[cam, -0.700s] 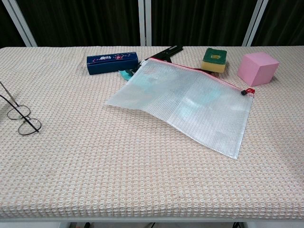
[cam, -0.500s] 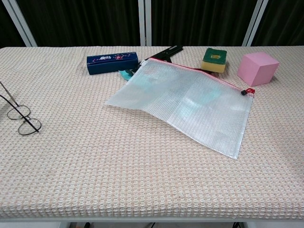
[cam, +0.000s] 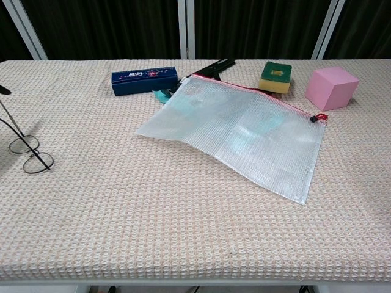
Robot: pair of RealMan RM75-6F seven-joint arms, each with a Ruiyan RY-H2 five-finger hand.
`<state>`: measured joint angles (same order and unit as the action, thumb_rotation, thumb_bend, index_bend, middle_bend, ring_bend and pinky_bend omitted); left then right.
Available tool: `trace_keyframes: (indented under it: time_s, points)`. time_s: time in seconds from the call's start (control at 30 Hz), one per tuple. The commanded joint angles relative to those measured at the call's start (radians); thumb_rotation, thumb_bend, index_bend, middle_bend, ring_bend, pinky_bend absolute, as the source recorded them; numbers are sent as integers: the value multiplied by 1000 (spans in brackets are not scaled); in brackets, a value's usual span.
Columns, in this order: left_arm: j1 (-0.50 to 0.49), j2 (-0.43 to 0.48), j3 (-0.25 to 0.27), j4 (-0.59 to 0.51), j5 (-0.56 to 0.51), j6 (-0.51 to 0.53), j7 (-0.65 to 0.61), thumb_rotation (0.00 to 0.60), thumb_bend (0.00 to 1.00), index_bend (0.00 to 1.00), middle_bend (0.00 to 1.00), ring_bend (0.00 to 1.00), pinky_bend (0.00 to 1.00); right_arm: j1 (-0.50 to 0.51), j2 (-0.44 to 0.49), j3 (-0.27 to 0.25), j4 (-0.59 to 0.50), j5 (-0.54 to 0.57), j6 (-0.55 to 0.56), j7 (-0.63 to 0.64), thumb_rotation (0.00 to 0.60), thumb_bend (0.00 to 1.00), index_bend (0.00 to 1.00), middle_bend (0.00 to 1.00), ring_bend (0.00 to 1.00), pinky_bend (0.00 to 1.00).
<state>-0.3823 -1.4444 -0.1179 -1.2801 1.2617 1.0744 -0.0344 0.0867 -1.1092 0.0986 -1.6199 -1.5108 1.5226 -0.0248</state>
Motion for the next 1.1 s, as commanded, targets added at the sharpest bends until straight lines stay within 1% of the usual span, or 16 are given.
trace_keyframes:
  time_s: [0.03,0.27,0.37,0.5,0.63,0.73,0.83,0.97,1.03,1.07,1.1]
  points:
    - [-11,-3,21,13,55,8,-27,600,674,122,918,886,941,1,-4,-2,2,2,-5,-4,600,367,0,0,0,0]
    - [-2,6,58,17,113,35,-30,600,675,123,921,887,941,1,-11,-10,12,7,-18,-11,600,367,0,0,0,0]
    - [6,16,79,10,133,44,-8,600,675,129,921,888,941,-1,-11,-12,10,2,-14,-14,600,367,0,0,0,0]
    - [9,36,104,-13,143,28,21,600,680,147,923,889,941,-3,-13,-16,8,-3,-11,-17,600,366,0,0,0,0]
    - [14,49,110,-31,134,24,46,600,683,167,923,889,941,-4,-14,-18,7,-6,-9,-19,600,367,0,0,0,0]
    - [26,53,100,-36,127,52,43,600,684,165,923,889,941,-5,-12,-17,4,-7,-5,-22,600,367,0,0,0,0]
    - [56,50,67,-38,109,130,32,600,684,135,922,889,941,-5,-9,-15,0,-7,-2,-22,600,366,0,0,0,0]
    - [111,26,-7,-54,99,306,-36,600,687,83,915,886,941,-3,-8,-13,-1,-5,-6,-22,600,367,0,0,0,0]
    - [129,21,-18,-74,128,378,-71,600,700,75,916,887,941,-2,-10,-13,-1,-6,-6,-20,600,367,0,0,0,0]
    - [136,22,-15,-85,152,405,-85,600,712,74,918,887,941,-2,-10,-12,-1,-8,-5,-20,600,366,0,0,0,0]
    - [142,28,0,-98,190,430,-100,600,720,74,919,887,940,-2,-11,-11,-2,-8,-2,-18,600,367,0,0,0,0]
